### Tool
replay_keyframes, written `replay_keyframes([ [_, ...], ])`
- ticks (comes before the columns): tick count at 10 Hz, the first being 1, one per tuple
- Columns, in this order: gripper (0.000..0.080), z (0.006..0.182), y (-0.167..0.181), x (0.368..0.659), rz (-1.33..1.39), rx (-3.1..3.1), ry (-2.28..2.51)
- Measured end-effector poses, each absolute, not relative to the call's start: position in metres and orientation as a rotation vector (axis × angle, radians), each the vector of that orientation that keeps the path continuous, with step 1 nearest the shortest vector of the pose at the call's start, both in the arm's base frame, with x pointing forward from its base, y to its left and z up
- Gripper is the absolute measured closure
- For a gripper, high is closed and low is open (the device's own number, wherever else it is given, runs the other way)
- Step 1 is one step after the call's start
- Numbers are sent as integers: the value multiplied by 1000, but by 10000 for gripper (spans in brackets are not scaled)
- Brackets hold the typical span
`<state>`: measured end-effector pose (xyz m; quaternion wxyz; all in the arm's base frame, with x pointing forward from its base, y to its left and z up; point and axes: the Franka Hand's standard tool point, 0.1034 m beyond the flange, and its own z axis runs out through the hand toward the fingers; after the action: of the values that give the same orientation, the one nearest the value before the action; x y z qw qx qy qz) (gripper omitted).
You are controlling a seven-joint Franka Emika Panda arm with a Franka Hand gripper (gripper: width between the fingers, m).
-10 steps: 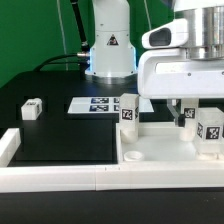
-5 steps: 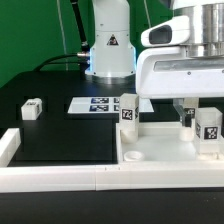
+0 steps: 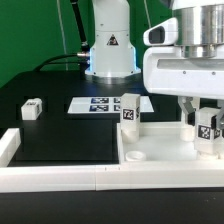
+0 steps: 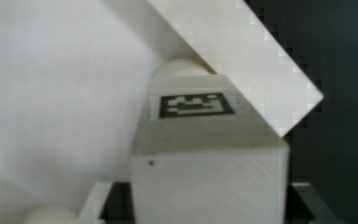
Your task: Assemble square table
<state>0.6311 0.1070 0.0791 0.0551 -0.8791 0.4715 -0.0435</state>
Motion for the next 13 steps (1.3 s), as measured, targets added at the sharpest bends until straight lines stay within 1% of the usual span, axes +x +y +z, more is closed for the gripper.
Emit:
replay_keyframes([
  [3, 509, 77, 108, 627, 5, -2152, 2036],
  [5, 509, 77, 110, 625, 35, -1942, 2218],
  [6, 456, 76, 110, 625, 32, -1958, 2206],
  [7, 320, 75, 111, 624, 25, -2018, 2153],
  [8, 320, 75, 114, 622, -10, -2168, 2047],
  [9, 189, 76, 119, 623, -54, -2401, 1828],
  [10, 162, 77, 125, 624, -116, -2624, 1522],
  [11, 162, 76, 124, 624, -116, -2639, 1493],
  [13, 150, 76, 123, 624, -133, -2763, 1272],
])
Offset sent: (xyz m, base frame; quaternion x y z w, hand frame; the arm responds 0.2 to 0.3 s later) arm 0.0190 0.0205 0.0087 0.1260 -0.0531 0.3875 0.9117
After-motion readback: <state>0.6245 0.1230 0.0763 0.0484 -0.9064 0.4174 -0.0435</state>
